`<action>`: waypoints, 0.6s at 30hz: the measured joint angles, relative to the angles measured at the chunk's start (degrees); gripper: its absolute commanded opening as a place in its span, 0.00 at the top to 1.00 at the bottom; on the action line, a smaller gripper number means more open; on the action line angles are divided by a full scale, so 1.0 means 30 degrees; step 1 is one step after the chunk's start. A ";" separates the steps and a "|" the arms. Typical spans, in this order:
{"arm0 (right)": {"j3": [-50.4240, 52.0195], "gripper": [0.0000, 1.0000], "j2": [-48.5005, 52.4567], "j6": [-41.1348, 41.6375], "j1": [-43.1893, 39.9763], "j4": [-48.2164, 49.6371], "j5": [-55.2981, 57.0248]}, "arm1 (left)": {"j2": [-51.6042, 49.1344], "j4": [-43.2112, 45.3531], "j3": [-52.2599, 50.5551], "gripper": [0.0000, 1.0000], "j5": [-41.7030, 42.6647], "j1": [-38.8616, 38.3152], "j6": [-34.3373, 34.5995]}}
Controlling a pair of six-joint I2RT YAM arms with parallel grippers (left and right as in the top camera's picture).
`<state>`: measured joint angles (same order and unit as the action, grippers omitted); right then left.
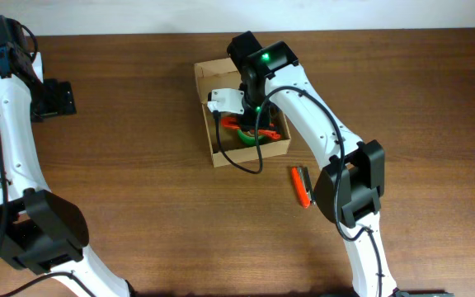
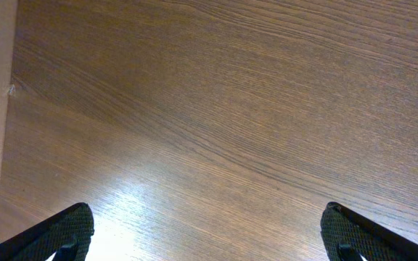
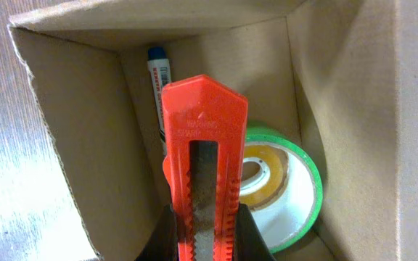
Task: Pack container
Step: 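Carry the red box cutter over the box, lower it inside, release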
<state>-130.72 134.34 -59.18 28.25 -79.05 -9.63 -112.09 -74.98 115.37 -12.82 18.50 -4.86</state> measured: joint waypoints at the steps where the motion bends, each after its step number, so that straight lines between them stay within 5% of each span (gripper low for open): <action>1: 0.0000 0.96 0.0029 0.0000 0.0015 0.0000 -0.0095 | 0.0000 0.0000 0.0000 0.00 0.0000 0.0000 0.0000; 10: 0.0000 0.93 0.1763 0.0102 0.1239 0.0401 -0.0211 | 0.0000 0.0000 0.0000 0.00 0.0000 0.0000 0.0000; 12: 0.0000 0.45 0.1778 0.0663 0.1282 0.1501 -0.0240 | 0.0000 0.0000 0.0000 0.00 0.0000 0.0000 0.0000; 14: 0.0000 0.15 0.1858 0.1676 0.1319 0.2390 -0.0335 | 0.0000 0.0007 0.0000 0.00 0.0000 0.0000 0.0000; 18: 0.0000 0.12 0.1865 0.3490 0.1355 0.2885 0.0029 | 0.0000 0.0000 0.0000 0.00 0.0000 0.0000 0.0000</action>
<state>-130.72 139.94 -48.71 32.32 -70.39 -9.54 -112.09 -74.98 115.37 -12.82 18.50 -4.86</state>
